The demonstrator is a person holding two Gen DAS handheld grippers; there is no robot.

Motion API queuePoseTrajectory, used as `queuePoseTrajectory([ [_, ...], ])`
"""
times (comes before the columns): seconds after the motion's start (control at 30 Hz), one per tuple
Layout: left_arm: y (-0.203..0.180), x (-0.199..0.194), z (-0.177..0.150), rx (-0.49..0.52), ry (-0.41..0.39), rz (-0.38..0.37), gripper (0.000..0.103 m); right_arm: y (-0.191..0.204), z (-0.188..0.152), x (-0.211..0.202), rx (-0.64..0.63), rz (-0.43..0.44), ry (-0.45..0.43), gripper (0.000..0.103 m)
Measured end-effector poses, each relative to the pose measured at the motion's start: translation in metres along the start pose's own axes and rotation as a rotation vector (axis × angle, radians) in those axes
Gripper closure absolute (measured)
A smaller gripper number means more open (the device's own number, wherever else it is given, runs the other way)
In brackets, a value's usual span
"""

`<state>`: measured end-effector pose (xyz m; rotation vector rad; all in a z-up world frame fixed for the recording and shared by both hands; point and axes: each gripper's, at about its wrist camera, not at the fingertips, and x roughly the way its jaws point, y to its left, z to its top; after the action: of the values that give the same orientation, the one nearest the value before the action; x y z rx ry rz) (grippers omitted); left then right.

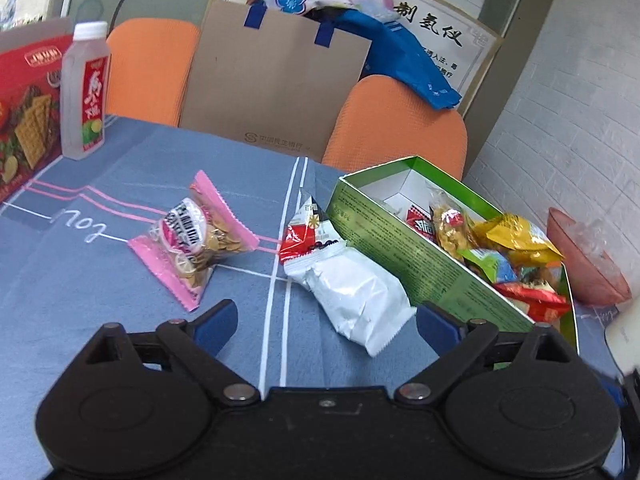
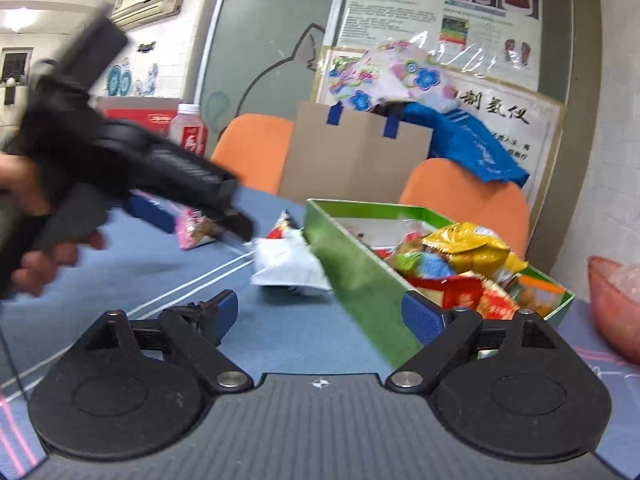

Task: Organize snacks
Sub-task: 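Grasp the white pastry bag with the left gripper, drop it in box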

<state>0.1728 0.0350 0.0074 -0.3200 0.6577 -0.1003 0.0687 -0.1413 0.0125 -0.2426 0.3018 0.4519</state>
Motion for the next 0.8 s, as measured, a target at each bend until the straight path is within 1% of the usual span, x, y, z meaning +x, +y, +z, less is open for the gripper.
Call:
queuePoseTrajectory([
  [0.13,0.002,0.033,0.008,-0.056,0.042,-0.013,0.0,0.0,-0.002,-0.008,-0.002,-0.007,0.001,0.0],
  [0.23,0.001,0.049,0.01,-0.092,0.063,-0.015,0.0,-0.004,-0.006,-0.012,0.024,-0.005,0.014,0.0],
  [0.27,0.001,0.051,0.01,-0.099,0.066,-0.021,0.01,-0.005,-0.008,-0.013,0.036,0.003,0.018,0.0],
  [0.3,0.002,0.052,0.009,-0.106,0.07,-0.047,0.029,-0.006,-0.009,-0.013,0.05,0.009,0.024,0.0],
  [0.33,0.003,0.052,0.008,-0.116,0.082,-0.07,0.035,-0.007,-0.01,-0.013,0.063,0.016,0.031,0.0],
  [0.4,0.001,0.045,0.003,-0.093,0.098,-0.076,0.047,-0.008,-0.013,-0.013,0.084,0.032,0.04,0.0],
  [0.5,0.0,0.023,-0.014,-0.067,0.121,-0.105,0.048,-0.008,-0.015,-0.014,0.107,0.068,0.05,0.0],
  [0.57,0.001,0.003,-0.029,-0.059,0.136,-0.129,0.047,-0.007,-0.016,-0.013,0.125,0.106,0.061,0.0],
  [0.63,0.0,-0.015,-0.043,-0.033,0.148,-0.153,0.042,-0.004,-0.018,-0.011,0.149,0.158,0.086,0.0],
  [0.67,-0.002,-0.024,-0.05,-0.01,0.153,-0.169,0.037,-0.001,-0.019,-0.01,0.16,0.185,0.094,0.0],
  [0.7,-0.002,-0.031,-0.055,0.002,0.151,-0.166,0.019,0.001,-0.019,-0.008,0.167,0.207,0.102,0.0],
  [0.73,-0.002,-0.037,-0.057,0.011,0.143,-0.155,0.008,0.004,-0.018,-0.006,0.168,0.223,0.11,0.0],
  [0.77,-0.001,-0.043,-0.058,0.016,0.129,-0.146,0.0,0.008,-0.018,-0.004,0.164,0.23,0.117,0.0],
  [0.8,0.0,-0.048,-0.058,0.013,0.114,-0.141,0.0,0.012,-0.017,-0.001,0.155,0.231,0.127,0.0],
])
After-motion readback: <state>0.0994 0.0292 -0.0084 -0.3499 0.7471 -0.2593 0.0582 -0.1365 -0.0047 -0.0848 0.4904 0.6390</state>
